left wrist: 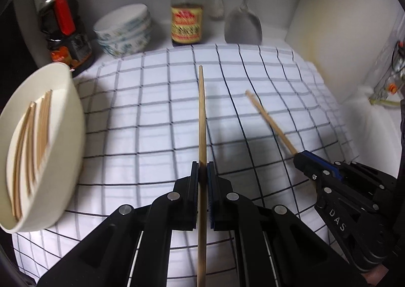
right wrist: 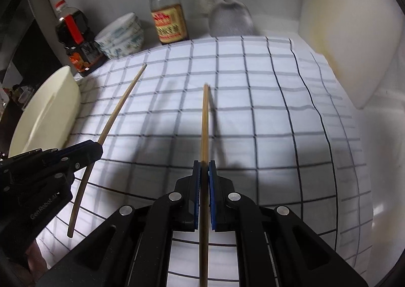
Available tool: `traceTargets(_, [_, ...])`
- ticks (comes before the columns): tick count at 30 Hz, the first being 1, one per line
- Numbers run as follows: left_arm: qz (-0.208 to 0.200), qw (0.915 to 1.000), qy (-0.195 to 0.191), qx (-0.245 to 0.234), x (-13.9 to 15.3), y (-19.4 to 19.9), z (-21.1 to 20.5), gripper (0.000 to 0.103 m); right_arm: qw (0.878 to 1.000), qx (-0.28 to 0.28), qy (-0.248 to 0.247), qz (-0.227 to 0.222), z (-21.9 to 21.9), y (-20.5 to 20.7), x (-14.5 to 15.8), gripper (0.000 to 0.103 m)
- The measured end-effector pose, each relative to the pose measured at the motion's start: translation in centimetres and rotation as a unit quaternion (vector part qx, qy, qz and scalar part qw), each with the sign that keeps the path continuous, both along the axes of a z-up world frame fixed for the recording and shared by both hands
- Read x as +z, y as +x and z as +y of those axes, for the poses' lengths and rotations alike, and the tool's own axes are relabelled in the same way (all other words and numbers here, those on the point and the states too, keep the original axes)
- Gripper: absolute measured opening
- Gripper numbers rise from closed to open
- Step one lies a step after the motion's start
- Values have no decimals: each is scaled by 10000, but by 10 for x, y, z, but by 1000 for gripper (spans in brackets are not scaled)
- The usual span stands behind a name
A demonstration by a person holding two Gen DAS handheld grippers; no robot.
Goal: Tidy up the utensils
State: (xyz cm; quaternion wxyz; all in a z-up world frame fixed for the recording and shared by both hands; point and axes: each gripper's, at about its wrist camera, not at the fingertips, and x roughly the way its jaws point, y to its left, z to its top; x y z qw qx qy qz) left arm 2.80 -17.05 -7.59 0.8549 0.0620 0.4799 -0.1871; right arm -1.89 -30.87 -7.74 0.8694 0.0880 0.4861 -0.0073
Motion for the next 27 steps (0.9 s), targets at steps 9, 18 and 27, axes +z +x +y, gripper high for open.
traceTargets(9, [-269,9984,-438,245,55,9,53,7,9988,311,90,-376,44,19,49,6])
traceTargets(18, [-509,9921,-548,1010,91,24,141,7,9919,926,203,-842,112,53,92,6])
traceTargets(27, [-415,9801,-355,1908,81,38,238,7,9795,1756,430,-889,212,92,97,6])
